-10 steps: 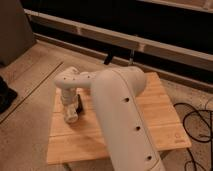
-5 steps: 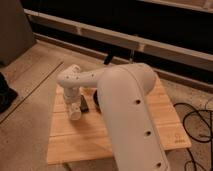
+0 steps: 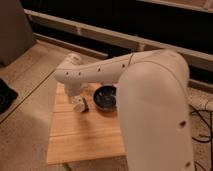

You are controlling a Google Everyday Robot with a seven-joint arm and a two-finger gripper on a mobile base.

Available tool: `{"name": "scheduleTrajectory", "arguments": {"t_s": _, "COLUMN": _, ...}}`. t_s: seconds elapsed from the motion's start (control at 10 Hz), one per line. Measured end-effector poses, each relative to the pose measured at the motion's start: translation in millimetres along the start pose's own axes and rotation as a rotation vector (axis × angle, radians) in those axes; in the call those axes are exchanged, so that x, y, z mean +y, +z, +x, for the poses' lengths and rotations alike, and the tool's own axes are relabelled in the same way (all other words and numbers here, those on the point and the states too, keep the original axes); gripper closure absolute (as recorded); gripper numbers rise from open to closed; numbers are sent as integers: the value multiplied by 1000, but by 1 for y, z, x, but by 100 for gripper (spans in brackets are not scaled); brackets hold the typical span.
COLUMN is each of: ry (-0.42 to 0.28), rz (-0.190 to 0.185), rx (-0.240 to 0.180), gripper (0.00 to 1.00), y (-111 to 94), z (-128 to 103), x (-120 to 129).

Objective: Place the bottle in the ceramic bowl

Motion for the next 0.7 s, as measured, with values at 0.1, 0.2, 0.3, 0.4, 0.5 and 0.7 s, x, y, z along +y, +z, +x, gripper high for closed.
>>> {"name": "scheduleTrajectory", "arguments": {"t_s": 0.1, "ry": 20, "rz": 55, "rx": -3, "gripper": 100, "y": -15, "z": 9, "x": -19}}
{"name": "scheduleTrajectory", "arguments": {"t_s": 0.2, "ry": 42, "rz": 102, "rx": 4, "gripper": 100, "y": -24, "z": 19, "x": -37}}
{"name": "scheduleTrajectory", "arguments": {"t_s": 0.3, "ry": 91, "rz": 161, "rx": -1, "gripper": 100, "y": -33, "z": 29, "x": -64}}
{"name": "scheduleTrajectory", "arguments": {"t_s": 0.4, "ry": 125, "rz": 191, "rx": -21, "gripper": 100, "y": -39, "z": 32, "x": -80}}
{"name": "scheduleTrajectory", "arguments": {"t_s": 0.5, "ry": 151, "rz": 209, "rx": -55, "gripper": 100, "y": -46, "z": 31, "x": -91}}
{"name": "scheduleTrajectory", "arguments": {"t_s": 0.7, "ry": 90, "rz": 197, "rx": -190, "gripper": 100, "y": -67, "z": 18, "x": -68}}
